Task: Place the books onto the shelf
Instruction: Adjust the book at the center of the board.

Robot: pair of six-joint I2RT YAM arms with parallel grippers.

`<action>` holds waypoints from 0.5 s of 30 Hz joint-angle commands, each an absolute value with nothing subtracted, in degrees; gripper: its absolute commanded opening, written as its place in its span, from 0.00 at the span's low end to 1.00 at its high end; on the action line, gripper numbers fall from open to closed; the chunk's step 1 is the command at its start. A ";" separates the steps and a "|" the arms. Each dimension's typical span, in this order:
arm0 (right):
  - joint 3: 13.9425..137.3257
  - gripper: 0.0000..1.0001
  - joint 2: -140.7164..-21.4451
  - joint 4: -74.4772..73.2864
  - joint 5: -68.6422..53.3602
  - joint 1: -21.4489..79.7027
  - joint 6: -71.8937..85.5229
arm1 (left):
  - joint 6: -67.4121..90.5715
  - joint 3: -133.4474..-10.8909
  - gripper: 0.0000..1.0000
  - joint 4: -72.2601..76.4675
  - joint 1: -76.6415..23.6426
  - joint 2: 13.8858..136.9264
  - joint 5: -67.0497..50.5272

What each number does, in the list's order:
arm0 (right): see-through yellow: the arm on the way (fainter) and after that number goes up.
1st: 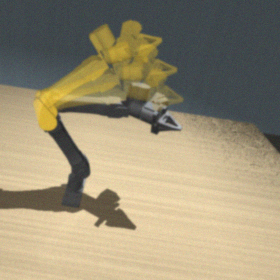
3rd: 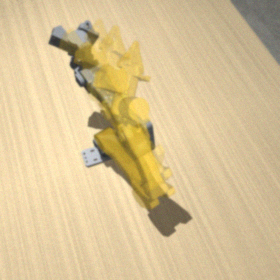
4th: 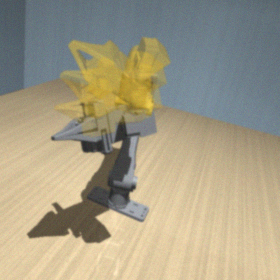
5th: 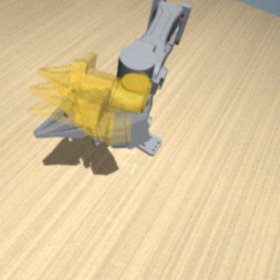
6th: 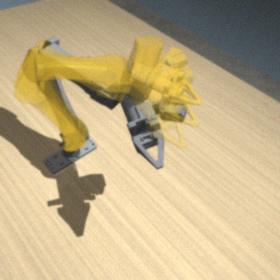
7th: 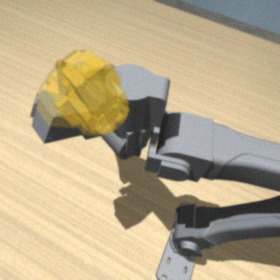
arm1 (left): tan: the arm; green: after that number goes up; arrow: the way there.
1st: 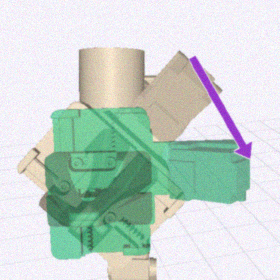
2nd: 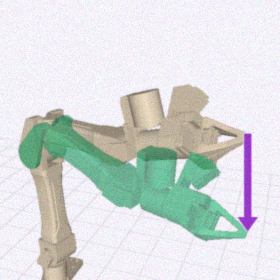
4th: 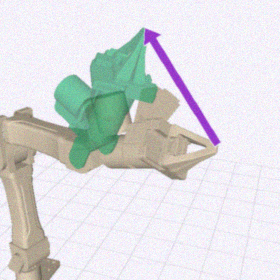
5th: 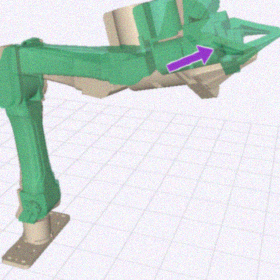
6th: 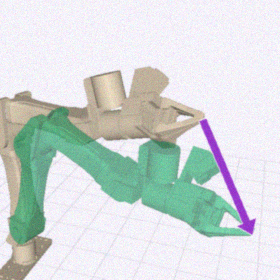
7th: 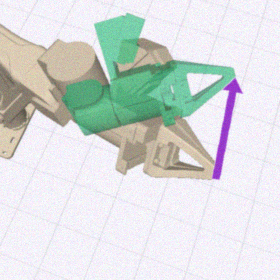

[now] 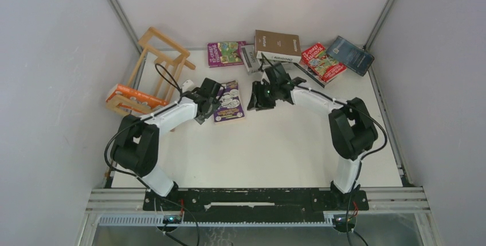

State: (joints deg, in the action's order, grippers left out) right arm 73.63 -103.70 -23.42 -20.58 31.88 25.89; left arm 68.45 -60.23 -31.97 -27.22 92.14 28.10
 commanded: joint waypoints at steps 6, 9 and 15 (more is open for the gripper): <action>93.68 0.54 -118.55 -26.36 -24.34 30.69 22.79 | 65.73 -60.98 0.72 -20.60 -24.94 98.00 22.61; 98.34 0.54 -122.74 -28.24 -24.01 30.46 22.23 | 65.40 -61.91 0.71 -20.16 -24.70 99.20 21.86; 106.06 0.55 -129.65 -31.81 -24.21 30.75 21.28 | 65.62 -62.30 0.69 -19.04 -24.52 101.05 20.56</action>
State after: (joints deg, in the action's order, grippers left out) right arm 100.99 -127.61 -29.19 -23.70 30.46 23.09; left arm 66.81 -60.23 -21.54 -25.02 100.22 21.82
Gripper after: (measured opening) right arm 0.544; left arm 0.697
